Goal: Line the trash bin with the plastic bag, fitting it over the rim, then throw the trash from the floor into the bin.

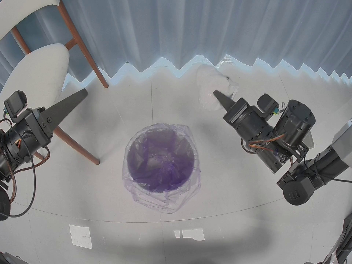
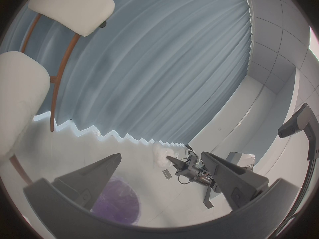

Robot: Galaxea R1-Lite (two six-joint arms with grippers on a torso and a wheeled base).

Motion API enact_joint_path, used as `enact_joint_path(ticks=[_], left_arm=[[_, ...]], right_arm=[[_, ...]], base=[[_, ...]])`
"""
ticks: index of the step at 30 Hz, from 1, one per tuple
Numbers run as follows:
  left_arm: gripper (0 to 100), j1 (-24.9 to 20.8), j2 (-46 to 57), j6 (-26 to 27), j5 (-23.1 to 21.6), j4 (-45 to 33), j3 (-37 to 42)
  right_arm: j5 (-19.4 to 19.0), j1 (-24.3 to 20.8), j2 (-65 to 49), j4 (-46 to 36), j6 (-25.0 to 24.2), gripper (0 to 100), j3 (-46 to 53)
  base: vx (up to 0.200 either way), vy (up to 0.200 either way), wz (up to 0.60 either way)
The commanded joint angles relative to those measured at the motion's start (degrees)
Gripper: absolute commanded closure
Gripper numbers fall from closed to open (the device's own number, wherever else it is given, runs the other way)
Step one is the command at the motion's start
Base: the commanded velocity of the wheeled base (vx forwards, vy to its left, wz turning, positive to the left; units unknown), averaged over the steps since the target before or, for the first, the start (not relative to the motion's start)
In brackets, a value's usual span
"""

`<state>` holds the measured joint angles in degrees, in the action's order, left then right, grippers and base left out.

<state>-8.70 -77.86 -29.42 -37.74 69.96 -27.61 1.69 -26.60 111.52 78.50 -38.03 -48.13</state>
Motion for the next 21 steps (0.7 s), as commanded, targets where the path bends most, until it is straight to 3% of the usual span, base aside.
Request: enact_joint_path(ticks=[1,9,21], left_arm=[[0,-0.17,-0.19,0.5,0.12,0.0,-0.16],[0,-0.52,-0.36,1.73,-0.31,0.0,0.01],[0,-0.61,-0.19,1.82,-0.4,0.0,0.28]], right_arm=[[-0.2,-0.56,2.04,0.08,0.94,100,2.43],[-0.99,-1.7,8.89,0.61,6.92,100,7.0],[-0.73,-0.73,18.03,4.83,7.71,100,5.33]], base=[[0.0,0.2,0.0],[0.0,0.2,0.0],[0.0,0.0,0.0]])
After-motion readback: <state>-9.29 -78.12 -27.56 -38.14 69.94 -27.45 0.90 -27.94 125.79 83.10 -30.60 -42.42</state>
